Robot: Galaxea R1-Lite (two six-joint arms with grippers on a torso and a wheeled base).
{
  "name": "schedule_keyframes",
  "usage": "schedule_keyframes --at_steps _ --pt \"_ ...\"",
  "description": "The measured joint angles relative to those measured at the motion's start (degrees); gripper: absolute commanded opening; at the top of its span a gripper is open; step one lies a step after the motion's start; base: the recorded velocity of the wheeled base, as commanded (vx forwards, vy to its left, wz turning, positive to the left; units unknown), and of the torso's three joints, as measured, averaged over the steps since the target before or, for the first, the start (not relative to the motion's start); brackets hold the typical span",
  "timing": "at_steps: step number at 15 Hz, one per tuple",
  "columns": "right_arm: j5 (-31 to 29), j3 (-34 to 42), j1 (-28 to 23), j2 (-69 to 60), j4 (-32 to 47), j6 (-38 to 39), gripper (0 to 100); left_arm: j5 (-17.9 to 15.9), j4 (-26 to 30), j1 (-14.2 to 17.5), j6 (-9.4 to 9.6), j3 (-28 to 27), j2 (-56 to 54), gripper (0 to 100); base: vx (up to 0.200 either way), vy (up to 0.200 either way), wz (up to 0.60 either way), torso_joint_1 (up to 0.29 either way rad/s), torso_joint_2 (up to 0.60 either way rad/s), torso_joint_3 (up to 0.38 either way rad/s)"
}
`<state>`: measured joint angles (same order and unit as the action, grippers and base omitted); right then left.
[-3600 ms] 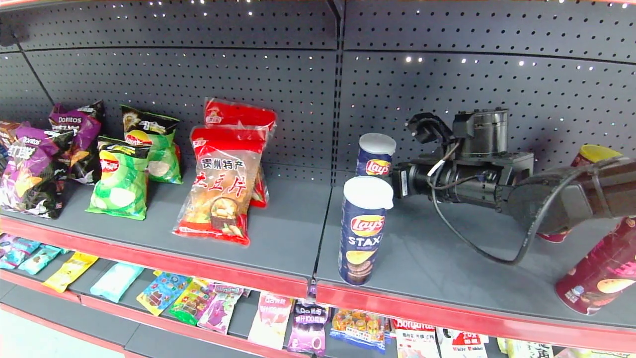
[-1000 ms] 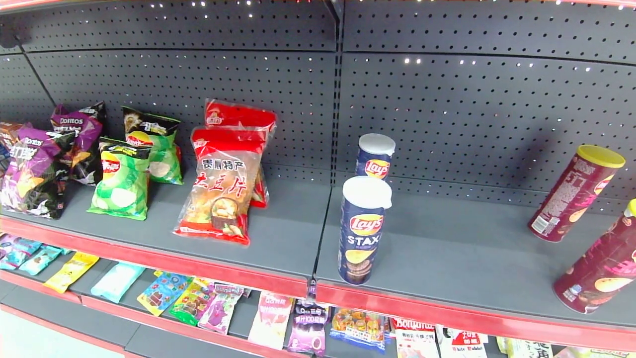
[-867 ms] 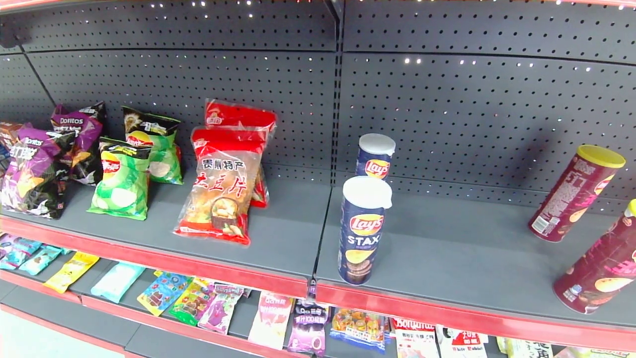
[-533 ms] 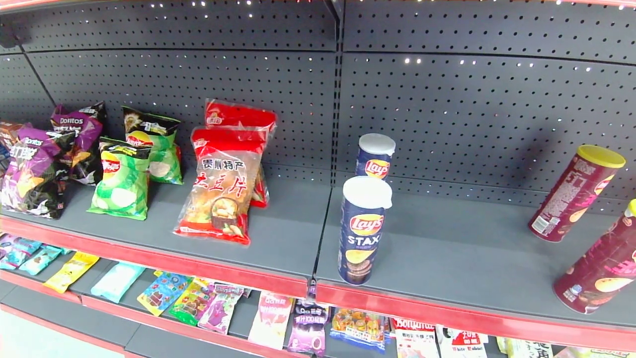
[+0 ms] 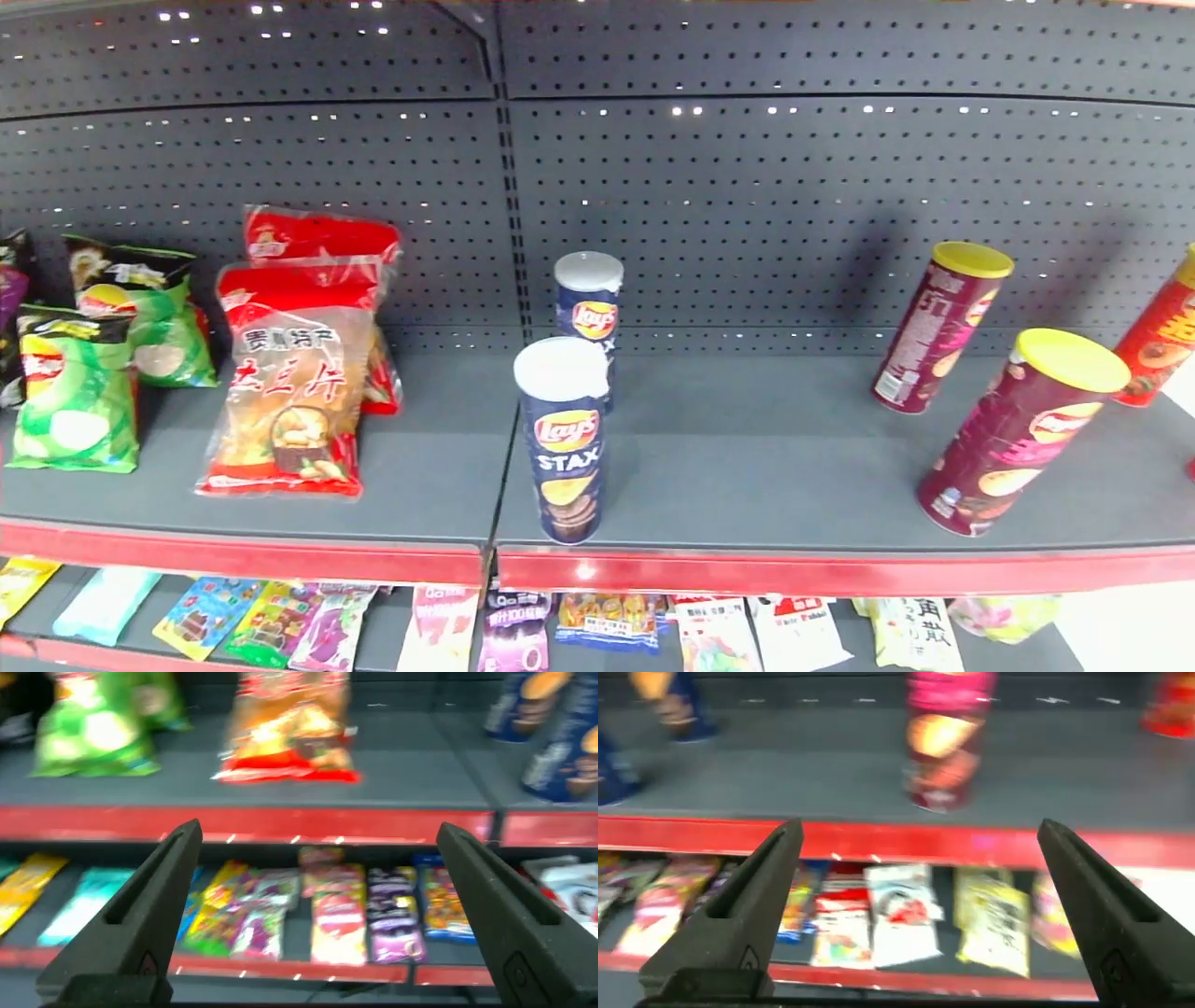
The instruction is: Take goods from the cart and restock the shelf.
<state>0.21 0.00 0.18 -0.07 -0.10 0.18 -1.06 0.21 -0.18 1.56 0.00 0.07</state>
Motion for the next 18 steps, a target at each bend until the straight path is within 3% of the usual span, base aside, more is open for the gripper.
schedule_keyframes --at_steps 4,7,11,16,18 --pt "-0.02 0.0 -0.05 0.0 0.02 0.0 100 -0.3 0.06 -0.06 0.38 0.0 0.09 100 0.0 0.0 0.0 0.0 0.0 0.0" --pt "-0.07 0.0 0.06 0.0 0.05 0.0 100 -2.61 0.33 -0.09 0.24 -1.4 0.59 100 0.0 0.0 0.0 0.0 0.0 0.0" --pt "-0.05 0.0 0.02 0.0 0.02 0.0 100 -3.94 0.26 -1.07 -2.79 -15.57 13.51 100 0.0 0.0 0.0 0.0 0.0 0.0" --pt "-0.05 0.0 0.0 0.0 0.02 -0.02 100 -7.17 1.6 -2.84 -3.36 -31.66 46.95 100 0.0 0.0 0.0 0.0 0.0 0.0" --pt "-0.05 0.0 -0.05 0.0 0.02 -0.02 100 -7.8 5.91 -4.06 -3.63 -36.63 58.22 100 0.0 0.0 0.0 0.0 0.0 0.0"
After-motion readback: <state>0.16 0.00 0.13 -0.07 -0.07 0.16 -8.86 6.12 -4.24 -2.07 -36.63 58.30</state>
